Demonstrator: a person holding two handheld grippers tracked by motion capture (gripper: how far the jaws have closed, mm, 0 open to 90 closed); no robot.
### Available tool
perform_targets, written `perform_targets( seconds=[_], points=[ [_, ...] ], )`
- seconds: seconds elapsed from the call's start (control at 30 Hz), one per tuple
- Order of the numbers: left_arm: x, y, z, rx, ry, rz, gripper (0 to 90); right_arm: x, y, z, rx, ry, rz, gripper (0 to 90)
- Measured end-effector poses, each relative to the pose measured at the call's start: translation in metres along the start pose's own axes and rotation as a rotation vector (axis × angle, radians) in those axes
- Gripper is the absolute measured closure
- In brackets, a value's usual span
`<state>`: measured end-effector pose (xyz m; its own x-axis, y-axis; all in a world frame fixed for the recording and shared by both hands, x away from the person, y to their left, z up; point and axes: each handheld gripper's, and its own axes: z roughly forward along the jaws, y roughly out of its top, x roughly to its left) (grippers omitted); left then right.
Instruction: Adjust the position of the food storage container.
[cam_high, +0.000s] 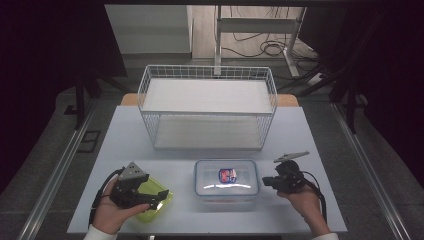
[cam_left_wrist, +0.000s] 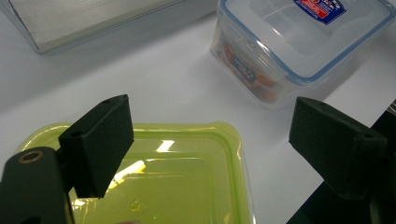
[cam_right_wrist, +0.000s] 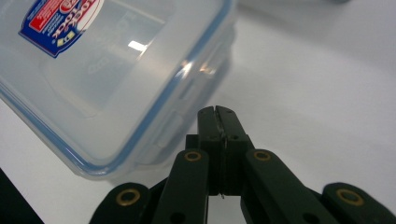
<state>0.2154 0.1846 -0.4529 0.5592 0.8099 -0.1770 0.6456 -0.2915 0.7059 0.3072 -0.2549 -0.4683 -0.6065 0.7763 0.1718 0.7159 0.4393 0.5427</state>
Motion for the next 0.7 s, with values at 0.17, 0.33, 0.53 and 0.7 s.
perform_targets(
  seconds=[0.17, 0.33, 0.53, 0.7],
  points=[
    [-0.001, 0.001, -0.002, -0.011, -0.007, -0.017, 13.5, -0.005, -0.003, -0.015, -0.066, 0.001, 0.023, 89.5],
    [-0.002, 0.002, -0.004, -0.021, -0.017, -0.04, 13.6, -0.005, -0.006, -0.028, -0.135, 0.023, 0.027, 88.6],
    [-0.005, 0.002, -0.004, -0.022, -0.032, -0.052, 13.5, -0.003, -0.019, -0.041, -0.203, 0.065, 0.045, 47.7],
    [-0.004, 0.003, -0.002, -0.034, -0.062, -0.085, 13.1, -0.006, -0.023, -0.046, -0.269, 0.102, 0.094, 33.6]
  ],
)
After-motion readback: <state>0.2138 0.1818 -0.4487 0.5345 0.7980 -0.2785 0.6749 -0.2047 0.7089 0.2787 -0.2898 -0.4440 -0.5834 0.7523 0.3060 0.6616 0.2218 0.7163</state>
